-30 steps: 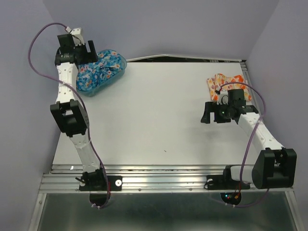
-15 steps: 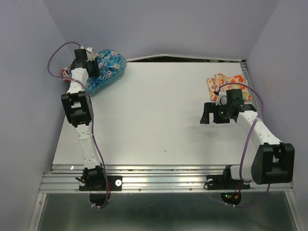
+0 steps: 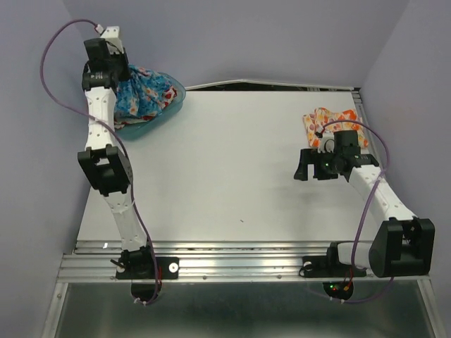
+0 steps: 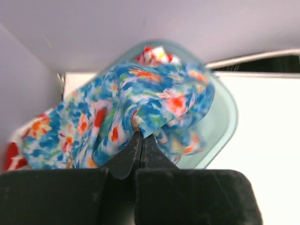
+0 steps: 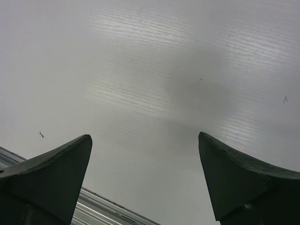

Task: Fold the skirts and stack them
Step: Grab the skirt from the pile, then move the skirt to the center of the board

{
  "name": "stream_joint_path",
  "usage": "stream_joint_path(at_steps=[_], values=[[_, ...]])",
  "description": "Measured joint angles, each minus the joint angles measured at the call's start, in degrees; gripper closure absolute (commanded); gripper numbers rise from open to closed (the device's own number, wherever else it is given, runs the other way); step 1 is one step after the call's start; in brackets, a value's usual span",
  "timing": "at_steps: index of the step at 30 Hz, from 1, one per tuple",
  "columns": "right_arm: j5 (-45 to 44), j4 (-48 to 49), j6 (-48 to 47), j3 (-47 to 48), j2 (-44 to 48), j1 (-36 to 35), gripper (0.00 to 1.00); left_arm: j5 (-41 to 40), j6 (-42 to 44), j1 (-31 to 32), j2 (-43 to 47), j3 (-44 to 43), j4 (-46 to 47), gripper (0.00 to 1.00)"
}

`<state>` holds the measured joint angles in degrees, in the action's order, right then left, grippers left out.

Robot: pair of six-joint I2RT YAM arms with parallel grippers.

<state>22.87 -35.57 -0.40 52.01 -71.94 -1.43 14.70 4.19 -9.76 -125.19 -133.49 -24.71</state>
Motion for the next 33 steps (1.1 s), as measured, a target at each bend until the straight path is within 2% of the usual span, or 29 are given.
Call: stream_joint_path(at_steps=[11, 15, 20, 24, 30, 33], values=[[0.1, -0.2, 0.0, 0.0, 0.3, 0.0, 0.0, 13.1, -3.3, 1.5, 24.6, -0.8, 4.8, 1.0], [0.3, -0.6, -0.2, 0.0, 0.9, 0.0, 0.0, 19.3, -5.2, 4.2, 31.9, 2.7, 7.5, 1.0], [1.8, -1.4, -1.1, 0.0, 2.2, 0.0, 0.0, 27.5, -5.8, 9.4, 40.3, 16.6, 8.5, 1.0], [3.8, -2.0, -2.3, 0.0, 2.5, 0.0, 0.0, 32.3, -2.4, 15.4, 44.6, 34.7, 8.3, 1.0], [5.9, -3.1, -3.8, 0.0, 2.6, 0.0, 0.0, 35.3, 1.8, 21.1, 42.6, 53.9, 4.2, 1.0], [6.4, -3.1, -4.3, 0.0, 2.6, 0.0, 0.0, 35.3, 3.6, 22.1, 39.9, 58.1, 2.8, 1.0]])
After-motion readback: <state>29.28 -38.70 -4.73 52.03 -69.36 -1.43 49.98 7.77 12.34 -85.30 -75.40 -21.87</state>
